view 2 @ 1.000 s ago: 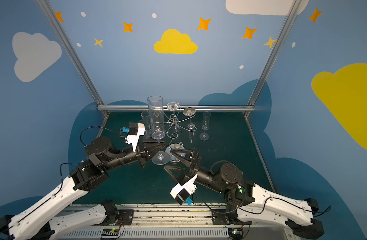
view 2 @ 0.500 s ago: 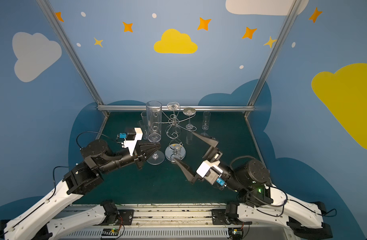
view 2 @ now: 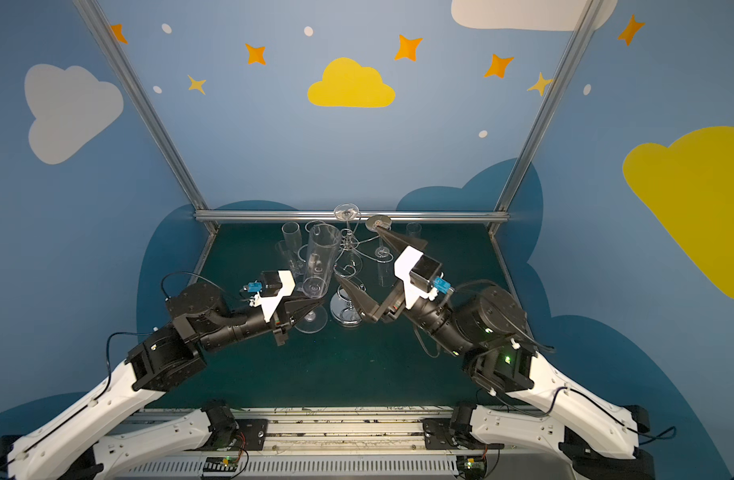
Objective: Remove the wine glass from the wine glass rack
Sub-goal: 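Bring the right gripper back to the flute held by the left gripper, then close the right gripper on the flute while the left gripper releases and draws back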
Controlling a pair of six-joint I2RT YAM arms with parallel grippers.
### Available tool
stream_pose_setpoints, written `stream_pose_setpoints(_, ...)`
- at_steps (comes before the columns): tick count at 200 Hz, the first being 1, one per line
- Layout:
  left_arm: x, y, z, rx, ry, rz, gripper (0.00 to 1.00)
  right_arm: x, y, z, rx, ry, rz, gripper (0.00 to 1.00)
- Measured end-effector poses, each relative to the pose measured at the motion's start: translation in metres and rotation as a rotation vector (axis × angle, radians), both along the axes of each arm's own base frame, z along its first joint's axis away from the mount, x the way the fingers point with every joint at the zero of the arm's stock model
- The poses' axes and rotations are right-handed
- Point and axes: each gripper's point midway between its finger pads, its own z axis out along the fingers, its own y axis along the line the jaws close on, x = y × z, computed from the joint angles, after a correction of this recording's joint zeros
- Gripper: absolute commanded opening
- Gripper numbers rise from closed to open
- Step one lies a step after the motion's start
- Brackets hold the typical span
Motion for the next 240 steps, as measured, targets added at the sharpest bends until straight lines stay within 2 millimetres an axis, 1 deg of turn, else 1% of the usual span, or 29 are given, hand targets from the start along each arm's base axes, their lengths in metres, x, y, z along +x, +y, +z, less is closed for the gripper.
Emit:
stream_pose_setpoints(19,-0.002,-0.002,0.000,0.011,-0.021,0.000,0.03,0.007,0.008,-0.003,0.008,0.066,0.043,0.95)
stream_pose_setpoints(62,0.000,-0.004,-0.005,0.046,-0.051,0.020,0.03,0.009,0.021,0.000,0.031,0.167,0.176,0.90)
stream_pose_setpoints(109,0.003,-0.002,-0.007,0.069,-0.073,0.042,0.03,0.010,0.038,-0.009,0.020,0.259,0.277,0.77)
stream_pose_setpoints(146,0.006,-0.005,-0.015,0.098,-0.068,0.051,0.03,0.011,0.048,-0.017,0.008,0.305,0.321,0.59)
stream_pose_setpoints(178,0.007,-0.007,-0.021,0.124,-0.064,0.053,0.03,0.011,0.050,-0.019,0.006,0.321,0.338,0.47)
stream_pose_setpoints(218,0.008,-0.007,-0.022,0.128,-0.064,0.059,0.03,0.013,0.048,-0.020,0.009,0.319,0.329,0.39)
stream_pose_setpoints(230,0.009,-0.007,-0.023,0.130,-0.063,0.059,0.06,0.013,0.047,-0.021,0.012,0.319,0.327,0.38)
stream_pose_setpoints(240,0.009,-0.008,-0.023,0.132,-0.062,0.058,0.12,0.014,0.047,-0.022,0.013,0.319,0.325,0.37)
